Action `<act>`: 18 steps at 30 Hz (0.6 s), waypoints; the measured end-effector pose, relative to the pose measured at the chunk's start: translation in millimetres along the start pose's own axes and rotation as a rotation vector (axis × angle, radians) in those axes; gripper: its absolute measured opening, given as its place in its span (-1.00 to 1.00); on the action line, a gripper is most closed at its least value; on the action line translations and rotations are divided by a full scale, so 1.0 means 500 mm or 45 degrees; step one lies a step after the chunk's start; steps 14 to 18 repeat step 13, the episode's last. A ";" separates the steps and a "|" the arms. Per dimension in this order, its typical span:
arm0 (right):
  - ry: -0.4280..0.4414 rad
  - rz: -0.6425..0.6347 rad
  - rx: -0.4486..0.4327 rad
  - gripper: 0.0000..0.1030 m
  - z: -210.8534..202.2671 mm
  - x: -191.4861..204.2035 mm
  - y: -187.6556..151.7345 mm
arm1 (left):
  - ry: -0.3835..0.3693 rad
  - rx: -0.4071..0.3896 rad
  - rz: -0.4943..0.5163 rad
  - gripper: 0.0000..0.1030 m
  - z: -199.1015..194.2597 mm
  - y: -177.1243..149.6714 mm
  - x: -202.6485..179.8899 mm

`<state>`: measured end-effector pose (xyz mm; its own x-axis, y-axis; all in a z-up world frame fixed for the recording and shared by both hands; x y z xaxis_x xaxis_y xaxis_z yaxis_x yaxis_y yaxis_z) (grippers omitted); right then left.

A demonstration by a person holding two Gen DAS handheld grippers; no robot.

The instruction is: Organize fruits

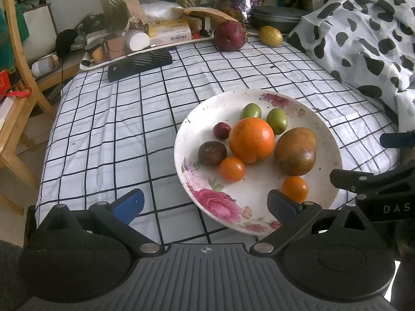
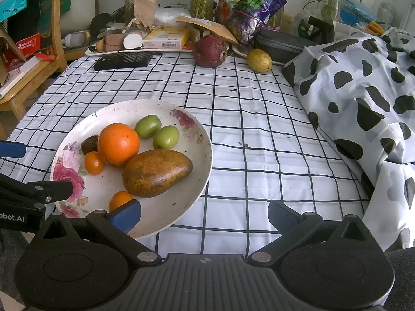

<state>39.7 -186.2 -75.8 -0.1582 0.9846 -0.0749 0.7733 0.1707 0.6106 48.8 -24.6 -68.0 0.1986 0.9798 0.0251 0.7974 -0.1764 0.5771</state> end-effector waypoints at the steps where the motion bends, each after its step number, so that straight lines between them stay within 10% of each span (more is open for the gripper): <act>1: 0.000 0.000 0.000 1.00 0.000 0.000 0.000 | 0.000 0.000 0.000 0.99 0.000 0.000 0.000; 18: 0.000 -0.001 0.001 1.00 0.000 0.004 0.001 | 0.025 -0.026 -0.009 1.00 -0.005 0.002 0.001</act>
Point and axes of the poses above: each gripper's, at about its wrist camera, not at the fingertips, and z roughly the way its jaws point, x to its left, y to its top, the point moved 6 cm from there along z, roughly the way its jaws point, and after that the axes turned 4 degrees about -z, right-handed, at the moved point
